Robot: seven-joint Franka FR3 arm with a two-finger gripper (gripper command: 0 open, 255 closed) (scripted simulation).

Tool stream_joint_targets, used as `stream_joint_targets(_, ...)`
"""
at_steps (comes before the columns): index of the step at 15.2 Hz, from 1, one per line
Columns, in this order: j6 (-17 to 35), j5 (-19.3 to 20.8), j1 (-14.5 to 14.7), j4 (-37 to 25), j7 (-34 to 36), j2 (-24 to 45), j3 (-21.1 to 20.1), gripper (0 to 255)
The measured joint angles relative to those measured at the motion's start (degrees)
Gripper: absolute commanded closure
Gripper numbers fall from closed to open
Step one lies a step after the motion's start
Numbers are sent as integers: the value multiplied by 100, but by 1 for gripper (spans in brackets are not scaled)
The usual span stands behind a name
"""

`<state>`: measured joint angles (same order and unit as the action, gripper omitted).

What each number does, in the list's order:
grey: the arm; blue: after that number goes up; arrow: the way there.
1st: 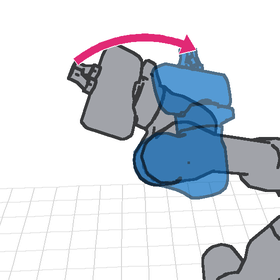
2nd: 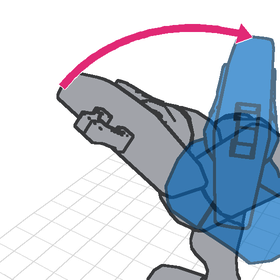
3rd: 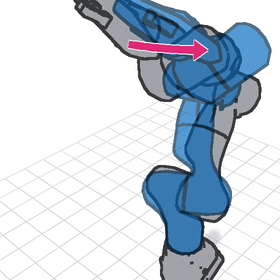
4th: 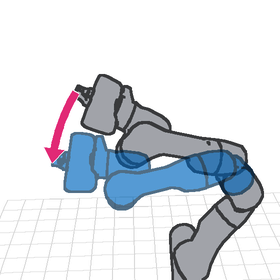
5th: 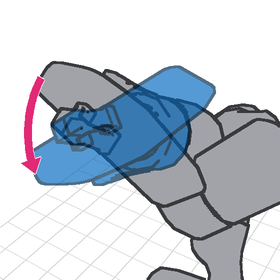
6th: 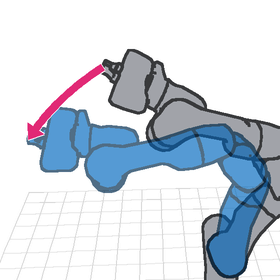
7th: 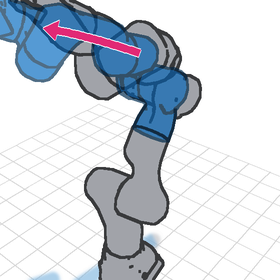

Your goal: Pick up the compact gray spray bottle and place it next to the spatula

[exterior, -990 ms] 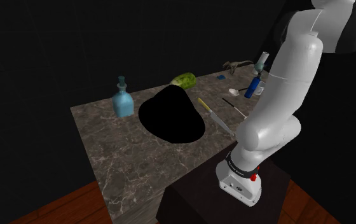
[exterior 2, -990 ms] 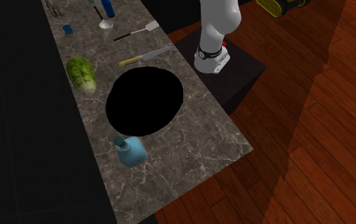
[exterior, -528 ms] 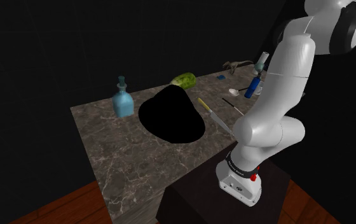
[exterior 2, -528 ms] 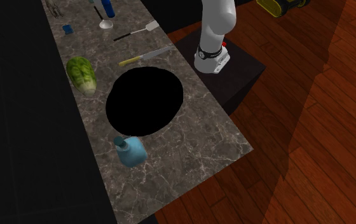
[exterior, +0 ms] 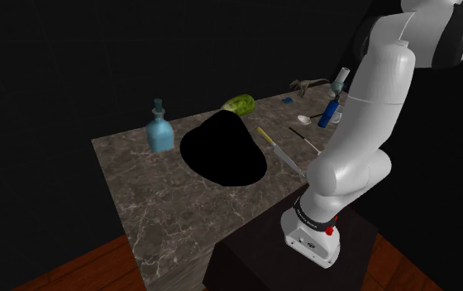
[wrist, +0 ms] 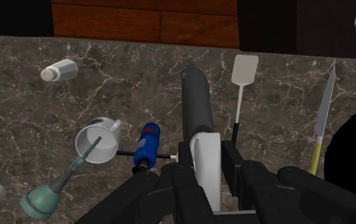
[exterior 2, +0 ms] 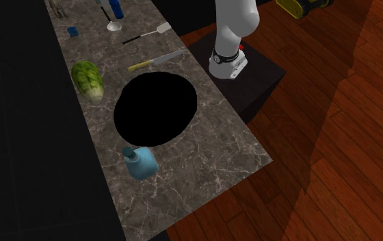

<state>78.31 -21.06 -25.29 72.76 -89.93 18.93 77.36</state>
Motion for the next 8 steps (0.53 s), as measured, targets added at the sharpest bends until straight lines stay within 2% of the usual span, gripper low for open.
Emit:
stream_joint_targets(3, 316, 190, 424, 442, 59, -182, 192, 255)
stream_joint_targets(8, 801, 352, 874, 1035, 116, -335, 393, 255)
